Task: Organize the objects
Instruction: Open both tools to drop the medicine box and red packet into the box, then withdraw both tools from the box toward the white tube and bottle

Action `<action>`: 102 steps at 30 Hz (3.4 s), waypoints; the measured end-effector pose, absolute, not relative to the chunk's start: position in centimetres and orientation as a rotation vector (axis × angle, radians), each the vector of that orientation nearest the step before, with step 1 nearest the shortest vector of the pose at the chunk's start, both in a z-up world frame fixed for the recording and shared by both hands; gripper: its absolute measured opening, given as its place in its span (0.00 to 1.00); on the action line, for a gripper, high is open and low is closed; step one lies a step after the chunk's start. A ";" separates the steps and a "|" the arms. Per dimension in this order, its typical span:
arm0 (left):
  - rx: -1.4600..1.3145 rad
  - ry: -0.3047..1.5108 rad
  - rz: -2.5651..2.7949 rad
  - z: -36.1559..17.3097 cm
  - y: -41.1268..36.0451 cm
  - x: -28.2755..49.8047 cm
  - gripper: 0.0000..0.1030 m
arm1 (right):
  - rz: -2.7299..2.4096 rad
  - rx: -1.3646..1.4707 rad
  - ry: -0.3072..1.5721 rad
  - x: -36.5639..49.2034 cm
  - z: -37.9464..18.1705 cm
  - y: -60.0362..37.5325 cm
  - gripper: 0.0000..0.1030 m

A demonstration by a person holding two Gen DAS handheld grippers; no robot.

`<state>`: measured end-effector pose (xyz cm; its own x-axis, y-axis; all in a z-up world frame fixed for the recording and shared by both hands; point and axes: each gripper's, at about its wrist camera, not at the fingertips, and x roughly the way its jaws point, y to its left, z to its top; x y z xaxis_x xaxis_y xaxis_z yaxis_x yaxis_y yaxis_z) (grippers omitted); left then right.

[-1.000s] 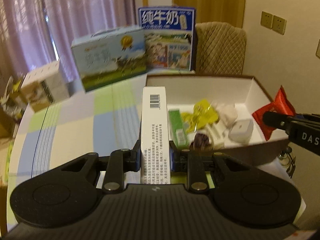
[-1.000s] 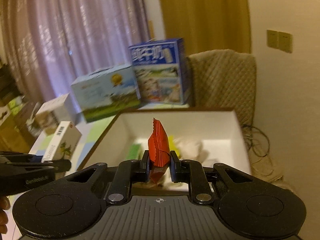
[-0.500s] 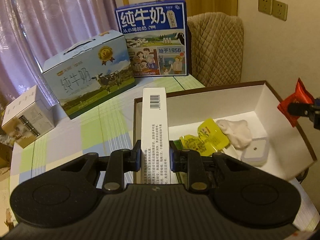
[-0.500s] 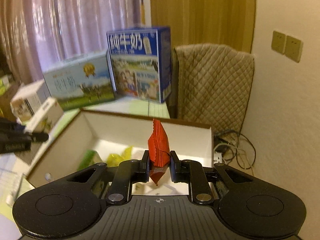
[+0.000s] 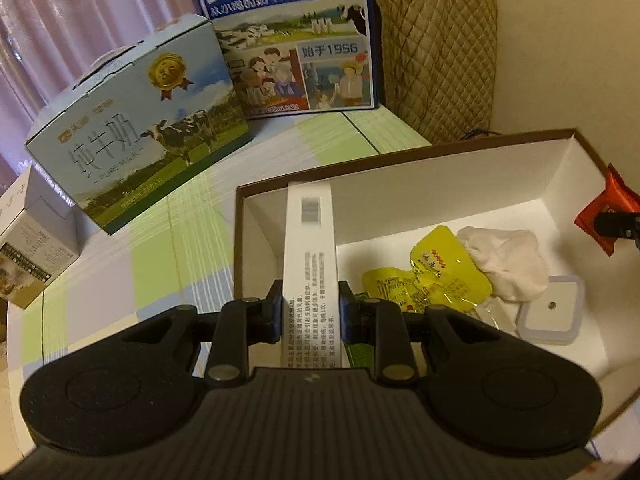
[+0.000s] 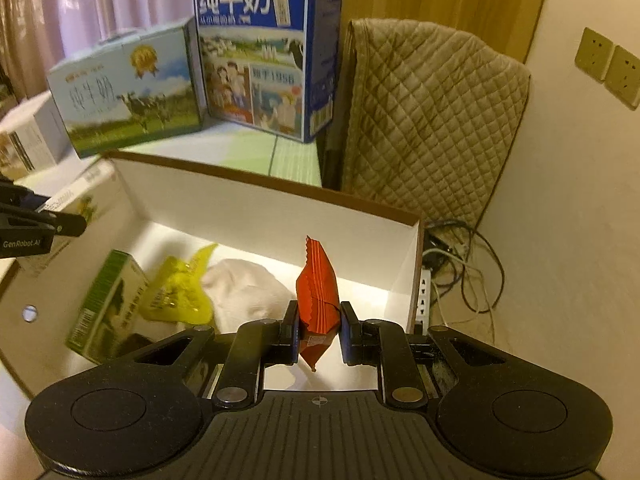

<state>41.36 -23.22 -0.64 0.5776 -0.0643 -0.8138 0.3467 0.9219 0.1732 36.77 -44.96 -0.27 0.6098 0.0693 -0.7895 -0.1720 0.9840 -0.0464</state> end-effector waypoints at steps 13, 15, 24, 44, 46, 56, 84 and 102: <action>0.383 0.946 -0.243 -2.9 -25.4 43.2 0.15 | 0.115 -0.127 0.956 39.1 -1.8 -45.9 0.15; 0.389 0.949 -0.241 -3.0 -25.5 43.3 0.15 | 0.113 -0.122 0.961 39.2 -1.8 -46.1 0.15; 0.396 0.940 -0.217 -2.9 -24.8 43.7 0.17 | 0.104 -0.085 0.936 39.6 -1.7 -46.5 0.20; 0.370 0.902 -0.251 -0.7 -23.6 41.4 0.67 | 0.132 -0.060 0.900 37.0 -0.7 -46.3 0.62; 0.365 0.891 -0.250 -0.1 -23.4 41.1 0.77 | 0.134 -0.066 0.895 36.6 -0.5 -46.2 0.64; 0.313 0.804 -0.289 3.5 -22.2 37.9 0.91 | 0.149 -0.078 0.843 33.8 1.9 -45.3 0.69; 0.149 0.782 -0.265 8.5 -9.3 26.5 0.96 | 0.340 0.067 0.720 22.1 7.3 -41.9 0.69; -0.021 0.860 -0.098 4.1 -1.7 18.9 0.97 | 0.493 0.185 0.770 17.5 3.0 -33.3 0.69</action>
